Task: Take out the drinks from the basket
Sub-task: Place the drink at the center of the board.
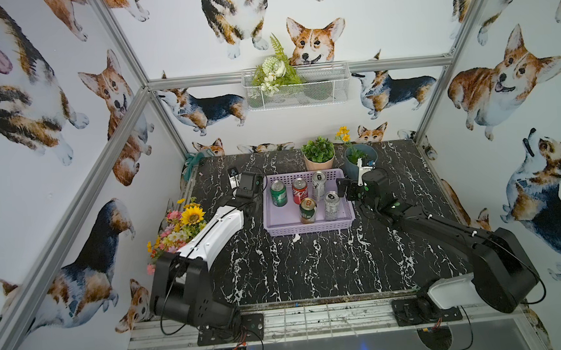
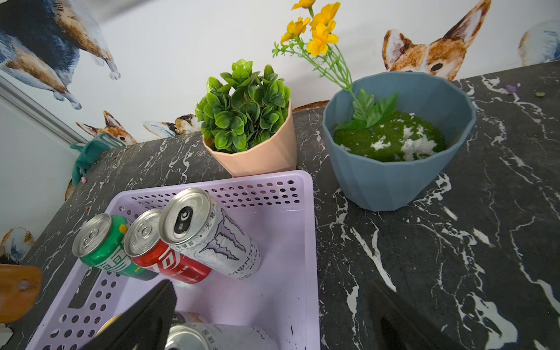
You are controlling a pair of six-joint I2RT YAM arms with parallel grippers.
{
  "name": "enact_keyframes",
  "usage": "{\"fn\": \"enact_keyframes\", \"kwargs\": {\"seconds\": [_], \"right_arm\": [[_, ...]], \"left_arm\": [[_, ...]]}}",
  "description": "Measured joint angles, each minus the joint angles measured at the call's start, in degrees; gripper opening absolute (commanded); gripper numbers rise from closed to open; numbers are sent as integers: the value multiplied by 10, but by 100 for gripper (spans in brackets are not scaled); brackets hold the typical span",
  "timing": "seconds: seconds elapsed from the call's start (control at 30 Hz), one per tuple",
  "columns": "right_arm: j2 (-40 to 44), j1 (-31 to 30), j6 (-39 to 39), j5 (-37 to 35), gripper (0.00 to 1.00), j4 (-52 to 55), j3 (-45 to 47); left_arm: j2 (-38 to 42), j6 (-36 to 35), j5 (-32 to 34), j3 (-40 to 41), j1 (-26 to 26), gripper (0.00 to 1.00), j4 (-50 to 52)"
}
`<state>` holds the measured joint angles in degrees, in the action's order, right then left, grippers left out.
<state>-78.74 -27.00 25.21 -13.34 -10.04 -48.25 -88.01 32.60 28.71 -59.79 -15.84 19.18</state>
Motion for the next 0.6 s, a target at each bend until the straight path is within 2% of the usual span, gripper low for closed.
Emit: {"fn": "enact_keyframes", "kwargs": {"seconds": [0.17,0.37,0.4,0.43,0.5,0.53,0.6], "right_arm": [[-3,0,0,16,100,0,2],[-3,-1,0,28,100,0,12],[-3,-1,0,28,100,0,12],[-4,-1,0,28,100,0,12],[-6,-1,0,29,100,0,12],[-6,-1,0,29,100,0,12],[-7,-1,2,30,100,0,12]], "left_arm": [[-46,19,-29,11,3,0,-43],[-67,18,-15,34,0,0,-82],[-67,18,-14,39,-1,7,-86],[-67,18,-11,44,-2,31,-92],[-67,18,-8,48,-2,57,-100],[-67,18,-6,50,-2,67,-104],[-67,19,-4,54,-2,79,-111]]}}
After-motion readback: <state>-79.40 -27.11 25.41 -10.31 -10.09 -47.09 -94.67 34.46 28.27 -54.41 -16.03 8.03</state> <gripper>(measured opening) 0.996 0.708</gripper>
